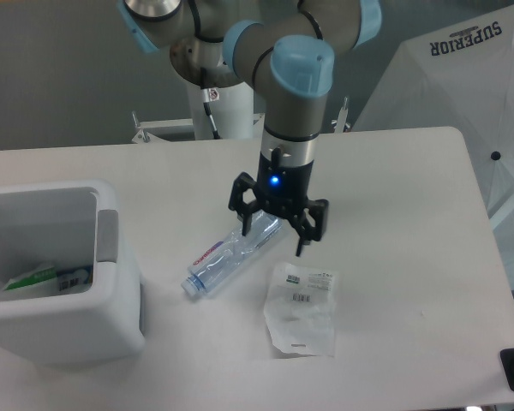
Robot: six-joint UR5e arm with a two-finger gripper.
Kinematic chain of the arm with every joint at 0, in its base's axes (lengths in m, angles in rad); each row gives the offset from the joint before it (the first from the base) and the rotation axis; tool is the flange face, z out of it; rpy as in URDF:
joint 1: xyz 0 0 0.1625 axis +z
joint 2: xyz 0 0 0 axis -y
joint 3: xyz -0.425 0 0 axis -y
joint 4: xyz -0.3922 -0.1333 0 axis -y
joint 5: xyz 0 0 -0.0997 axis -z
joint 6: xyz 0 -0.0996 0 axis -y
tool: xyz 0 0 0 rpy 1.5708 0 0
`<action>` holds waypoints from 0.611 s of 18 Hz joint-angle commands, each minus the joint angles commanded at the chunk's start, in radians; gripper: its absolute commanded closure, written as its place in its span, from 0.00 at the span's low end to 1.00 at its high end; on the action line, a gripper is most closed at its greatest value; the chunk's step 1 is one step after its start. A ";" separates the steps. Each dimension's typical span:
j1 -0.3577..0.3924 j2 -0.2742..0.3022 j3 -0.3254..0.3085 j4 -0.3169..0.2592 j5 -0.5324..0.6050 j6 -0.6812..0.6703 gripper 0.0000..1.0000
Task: Place the trash in the trash can
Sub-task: 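Lower the gripper over the bottle's middle and align the fingers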
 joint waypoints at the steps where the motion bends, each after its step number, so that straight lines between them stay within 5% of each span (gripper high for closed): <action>1: -0.023 -0.009 0.000 -0.005 0.009 0.000 0.00; 9: -0.097 -0.129 0.000 0.017 0.019 -0.005 0.00; 11: -0.120 -0.169 0.009 0.064 0.020 -0.012 0.00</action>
